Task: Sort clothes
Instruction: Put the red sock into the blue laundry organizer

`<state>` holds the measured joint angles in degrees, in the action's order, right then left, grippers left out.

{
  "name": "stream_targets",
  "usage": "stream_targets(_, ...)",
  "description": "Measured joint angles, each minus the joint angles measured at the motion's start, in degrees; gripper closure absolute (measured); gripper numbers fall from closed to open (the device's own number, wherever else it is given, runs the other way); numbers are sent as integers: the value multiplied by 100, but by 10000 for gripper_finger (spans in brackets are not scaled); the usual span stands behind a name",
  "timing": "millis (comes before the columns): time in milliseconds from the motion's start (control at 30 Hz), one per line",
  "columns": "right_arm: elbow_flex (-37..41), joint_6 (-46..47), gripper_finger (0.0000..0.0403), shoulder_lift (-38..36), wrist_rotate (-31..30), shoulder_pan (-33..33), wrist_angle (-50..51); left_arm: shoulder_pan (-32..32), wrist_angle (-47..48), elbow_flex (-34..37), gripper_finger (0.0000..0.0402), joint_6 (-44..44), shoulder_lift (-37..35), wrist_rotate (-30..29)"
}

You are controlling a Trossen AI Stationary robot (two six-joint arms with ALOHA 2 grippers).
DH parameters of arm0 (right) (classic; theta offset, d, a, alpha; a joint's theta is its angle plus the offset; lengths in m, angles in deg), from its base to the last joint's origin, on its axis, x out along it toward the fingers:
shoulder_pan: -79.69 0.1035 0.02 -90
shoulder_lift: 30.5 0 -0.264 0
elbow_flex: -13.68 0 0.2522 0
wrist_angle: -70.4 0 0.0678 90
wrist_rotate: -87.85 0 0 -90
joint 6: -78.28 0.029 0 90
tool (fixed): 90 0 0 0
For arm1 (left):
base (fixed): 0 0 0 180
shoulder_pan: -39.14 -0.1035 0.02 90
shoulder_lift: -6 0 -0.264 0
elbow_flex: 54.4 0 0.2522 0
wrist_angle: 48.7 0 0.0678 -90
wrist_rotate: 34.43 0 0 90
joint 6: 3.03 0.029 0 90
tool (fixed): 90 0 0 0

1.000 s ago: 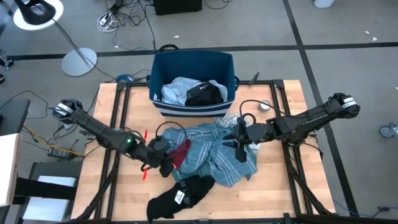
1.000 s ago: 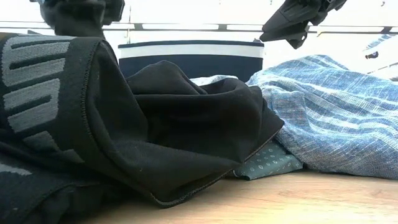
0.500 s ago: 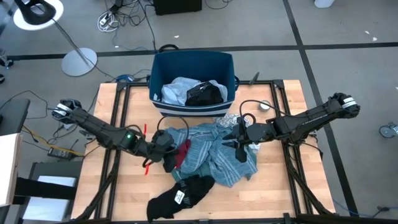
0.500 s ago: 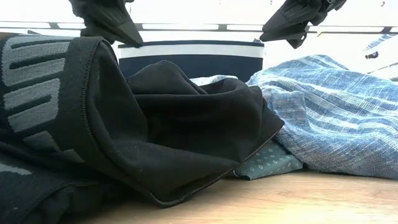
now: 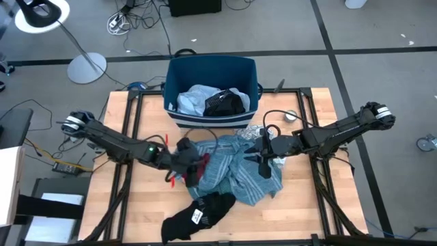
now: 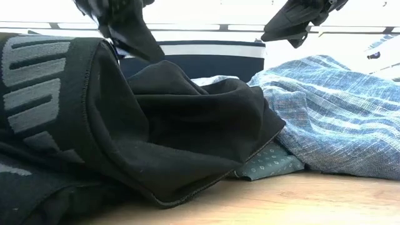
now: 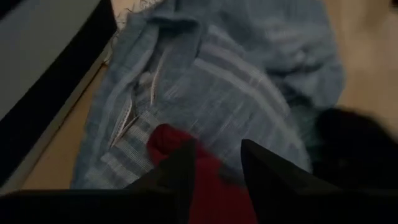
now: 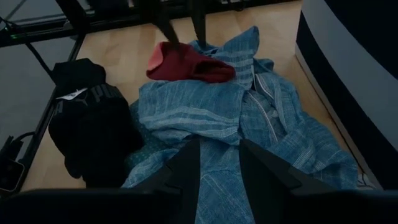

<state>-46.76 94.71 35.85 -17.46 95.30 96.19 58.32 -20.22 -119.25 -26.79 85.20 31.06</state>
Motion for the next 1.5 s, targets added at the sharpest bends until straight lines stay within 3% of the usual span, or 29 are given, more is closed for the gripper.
stream_targets(200, 0, -7, 290, 0, -13, 0, -4, -15, -535, 0, 264, 739, 550, 29)
stream_targets(533, 0, 19, 290, 0, -28, 0, 9, -85, 1141, -337, 271, 77, 636, -612)
stream_targets(633, 0, -2, 290, 0, -31, 0, 7, -86, 1503, -506, 300, -75, 636, -629)
stream_targets(767, 0, -2, 290, 0, -31, 0, 5, -92, 1902, -697, 382, -392, 630, -391)
stream_targets(933, 0, -4, 293, 0, -31, 0, 5, -90, 2146, -976, 397, -382, 632, -330)
stream_targets(1233, 0, -11, 295, 0, -28, 0, 5, -99, 3725, -3090, 400, 532, 632, -1124)
stream_targets(1400, 0, -15, 296, 0, -46, 0, 5, -399, 3927, -4396, 400, 1667, 625, -1987)
stream_targets(1500, 0, -28, 297, 0, -96, -5, 5, -873, 3833, -5045, 401, 2414, 625, -2173)
